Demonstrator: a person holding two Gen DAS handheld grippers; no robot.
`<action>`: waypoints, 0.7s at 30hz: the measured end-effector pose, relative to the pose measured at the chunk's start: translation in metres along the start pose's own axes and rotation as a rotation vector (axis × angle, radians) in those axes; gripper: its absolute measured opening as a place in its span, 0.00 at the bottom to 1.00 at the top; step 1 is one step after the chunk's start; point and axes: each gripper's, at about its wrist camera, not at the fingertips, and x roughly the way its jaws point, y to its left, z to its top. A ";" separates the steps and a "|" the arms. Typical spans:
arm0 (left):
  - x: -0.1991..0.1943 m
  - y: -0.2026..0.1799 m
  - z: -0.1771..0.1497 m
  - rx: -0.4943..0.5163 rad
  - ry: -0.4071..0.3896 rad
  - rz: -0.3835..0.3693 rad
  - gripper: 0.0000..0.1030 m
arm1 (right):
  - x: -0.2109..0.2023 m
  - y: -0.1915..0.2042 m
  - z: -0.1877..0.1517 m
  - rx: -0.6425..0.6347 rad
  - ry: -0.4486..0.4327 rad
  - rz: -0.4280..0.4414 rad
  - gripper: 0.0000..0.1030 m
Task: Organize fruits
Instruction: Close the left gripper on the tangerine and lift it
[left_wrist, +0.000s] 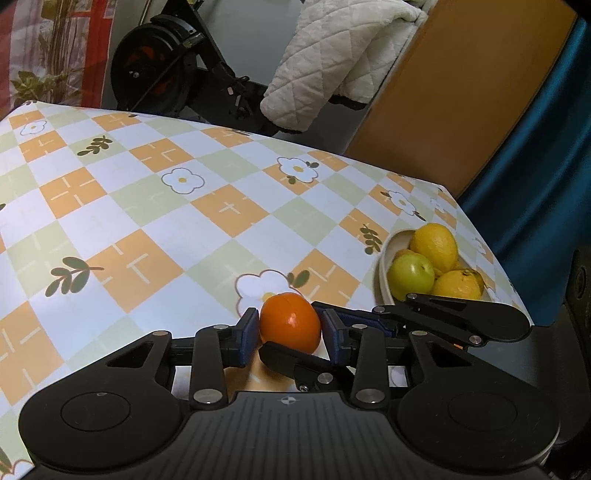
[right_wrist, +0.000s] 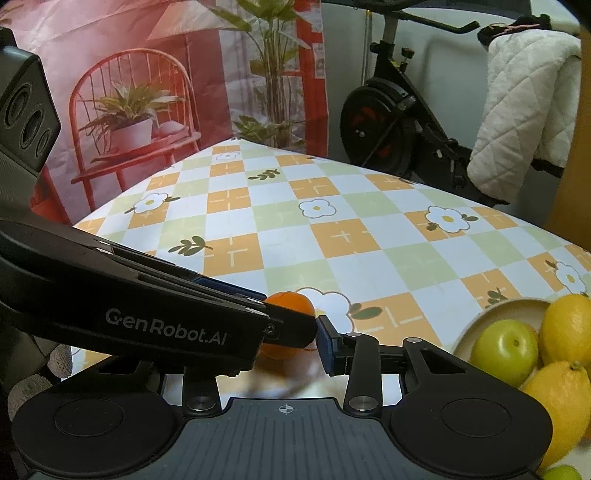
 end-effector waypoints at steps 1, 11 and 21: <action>-0.001 -0.002 0.000 0.003 0.000 -0.003 0.38 | -0.003 0.000 -0.001 0.002 -0.004 -0.001 0.34; 0.004 -0.027 -0.009 0.050 0.036 -0.017 0.33 | -0.025 -0.009 -0.017 0.044 -0.008 -0.022 0.33; -0.006 -0.021 -0.011 0.009 0.030 -0.017 0.34 | -0.049 -0.016 -0.032 0.068 -0.039 -0.025 0.34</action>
